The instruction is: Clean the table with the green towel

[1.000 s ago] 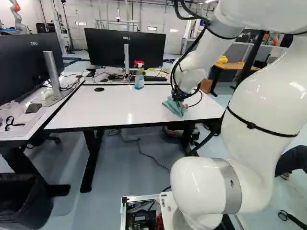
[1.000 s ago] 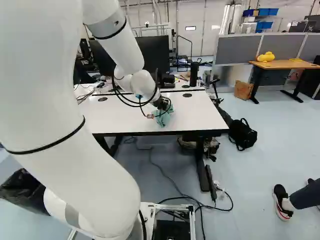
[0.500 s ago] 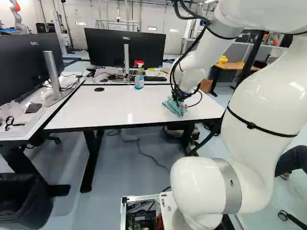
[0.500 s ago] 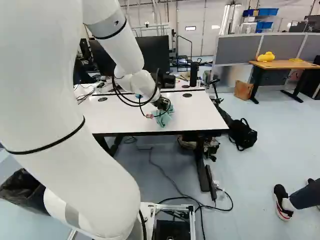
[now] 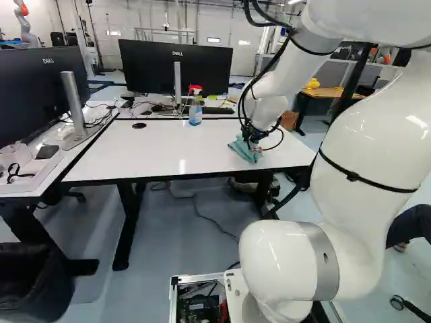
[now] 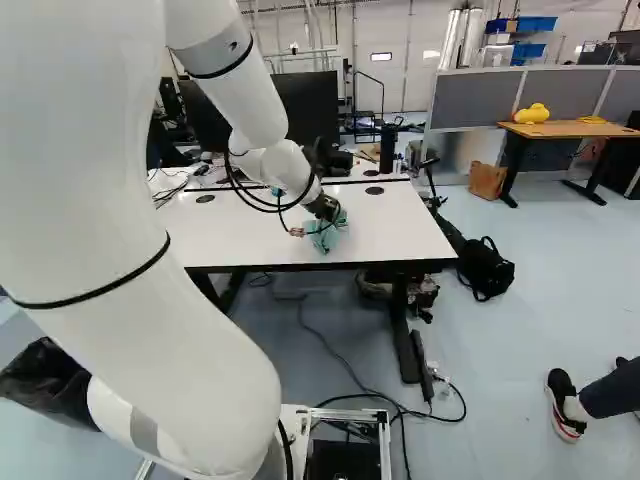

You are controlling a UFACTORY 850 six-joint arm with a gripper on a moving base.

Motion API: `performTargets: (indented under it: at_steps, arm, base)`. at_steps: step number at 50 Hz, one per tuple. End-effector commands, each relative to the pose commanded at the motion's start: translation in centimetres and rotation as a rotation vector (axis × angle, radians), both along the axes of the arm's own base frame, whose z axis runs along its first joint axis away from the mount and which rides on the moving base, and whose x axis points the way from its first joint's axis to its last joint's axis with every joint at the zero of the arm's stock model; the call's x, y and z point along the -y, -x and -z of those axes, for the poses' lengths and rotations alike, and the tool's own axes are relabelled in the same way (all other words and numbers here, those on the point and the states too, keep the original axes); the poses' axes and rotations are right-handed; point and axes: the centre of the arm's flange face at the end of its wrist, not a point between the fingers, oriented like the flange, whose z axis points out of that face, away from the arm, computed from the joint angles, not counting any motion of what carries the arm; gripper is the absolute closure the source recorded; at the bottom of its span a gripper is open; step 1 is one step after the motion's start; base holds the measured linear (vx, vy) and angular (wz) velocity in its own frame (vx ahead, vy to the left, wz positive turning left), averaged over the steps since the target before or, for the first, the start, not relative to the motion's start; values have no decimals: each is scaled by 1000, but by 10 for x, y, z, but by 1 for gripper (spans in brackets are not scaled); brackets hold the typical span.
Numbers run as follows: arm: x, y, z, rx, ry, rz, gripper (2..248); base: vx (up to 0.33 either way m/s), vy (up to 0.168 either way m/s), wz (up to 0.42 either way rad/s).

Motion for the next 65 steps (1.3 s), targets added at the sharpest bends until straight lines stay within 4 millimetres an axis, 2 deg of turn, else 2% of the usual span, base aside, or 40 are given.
performTargets:
  at_steps: [16,34,65]
  arm:
    - [12,-10,0,2,0,23,210]
    - [41,-34,0,8,2,71,210]
    - [94,-60,2,21,5,156,210]
  base:
    - [0,0,0]
    - [0,0,0]
    - [0,0,0]
